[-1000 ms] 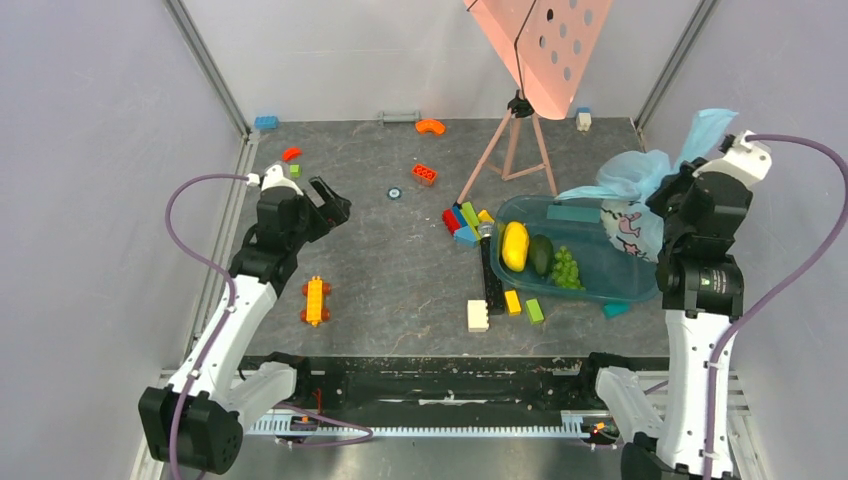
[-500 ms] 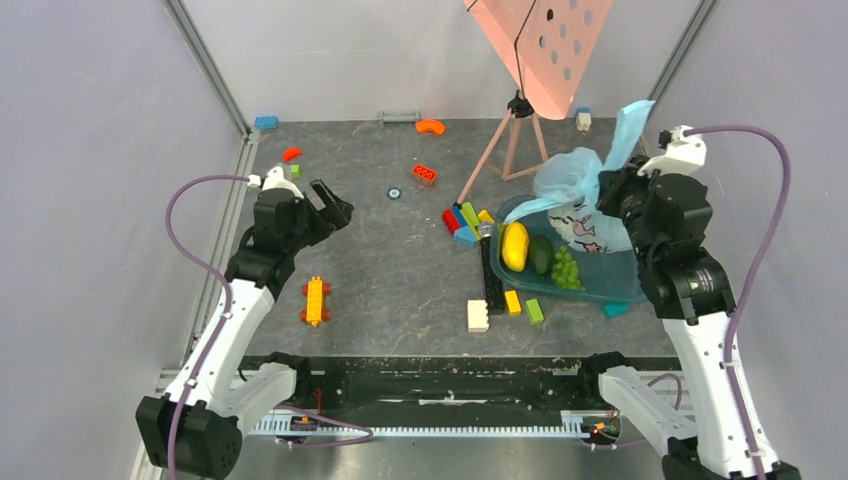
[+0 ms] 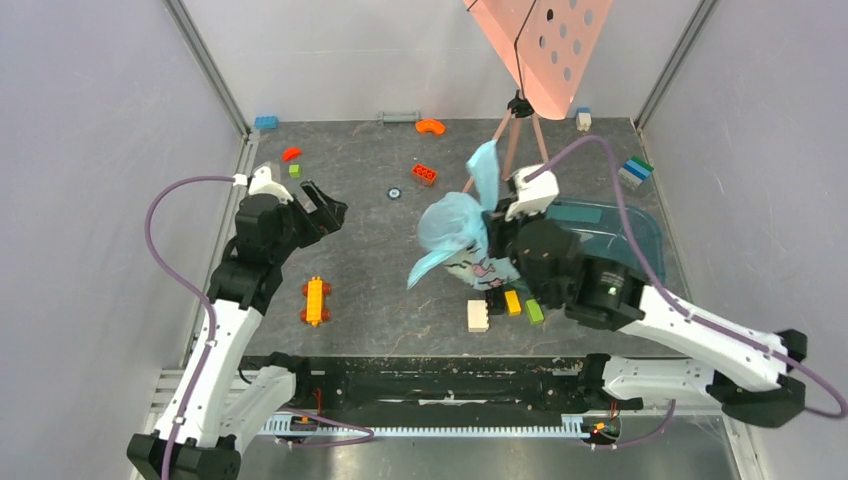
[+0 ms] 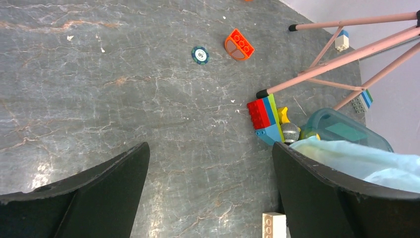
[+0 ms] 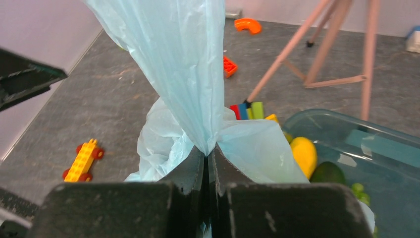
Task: Take the fake fruits out of the plastic bag
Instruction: Place the plastic bag at the center of the board.
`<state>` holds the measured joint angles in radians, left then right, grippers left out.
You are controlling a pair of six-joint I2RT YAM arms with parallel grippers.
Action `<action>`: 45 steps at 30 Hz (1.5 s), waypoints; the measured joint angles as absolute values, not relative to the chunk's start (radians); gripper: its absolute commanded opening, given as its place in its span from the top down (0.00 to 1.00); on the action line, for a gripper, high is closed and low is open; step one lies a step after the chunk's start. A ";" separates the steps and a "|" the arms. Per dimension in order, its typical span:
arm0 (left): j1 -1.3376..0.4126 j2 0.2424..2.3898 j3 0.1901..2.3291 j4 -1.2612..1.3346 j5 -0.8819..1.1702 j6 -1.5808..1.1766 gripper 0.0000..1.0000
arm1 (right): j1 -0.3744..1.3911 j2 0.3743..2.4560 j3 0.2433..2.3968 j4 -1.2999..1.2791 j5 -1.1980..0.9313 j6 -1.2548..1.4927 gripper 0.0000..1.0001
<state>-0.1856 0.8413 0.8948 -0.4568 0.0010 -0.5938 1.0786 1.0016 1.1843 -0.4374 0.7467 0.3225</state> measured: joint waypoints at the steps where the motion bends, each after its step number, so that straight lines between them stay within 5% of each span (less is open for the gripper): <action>1: -0.186 0.831 0.898 -0.469 -0.001 -0.587 0.00 | 1.129 1.023 1.184 -0.419 0.781 0.322 1.00; 13: -0.186 0.685 0.947 -0.619 -0.037 -0.545 0.00 | 1.210 1.312 1.168 -0.205 0.711 0.318 0.87; 27: -0.186 0.635 0.955 -0.712 -0.080 -0.516 0.00 | 1.144 1.606 1.275 -0.056 0.355 0.253 0.91; 34: -0.186 0.634 0.955 -0.717 -0.113 -0.503 0.00 | 0.986 1.645 1.275 0.071 0.089 0.239 0.67; 41: -0.186 0.665 0.938 -0.709 -0.113 -0.495 0.00 | 0.880 1.673 1.250 0.088 -0.007 0.188 0.15; 45: -0.186 0.686 0.918 -0.697 -0.104 -0.491 0.00 | 0.889 1.633 1.214 0.060 0.005 0.139 0.08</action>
<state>-0.1856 0.6857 0.9180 -0.6971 -0.1040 -0.4911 0.8886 1.6329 1.2140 0.0605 0.0051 0.1394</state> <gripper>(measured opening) 0.994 0.889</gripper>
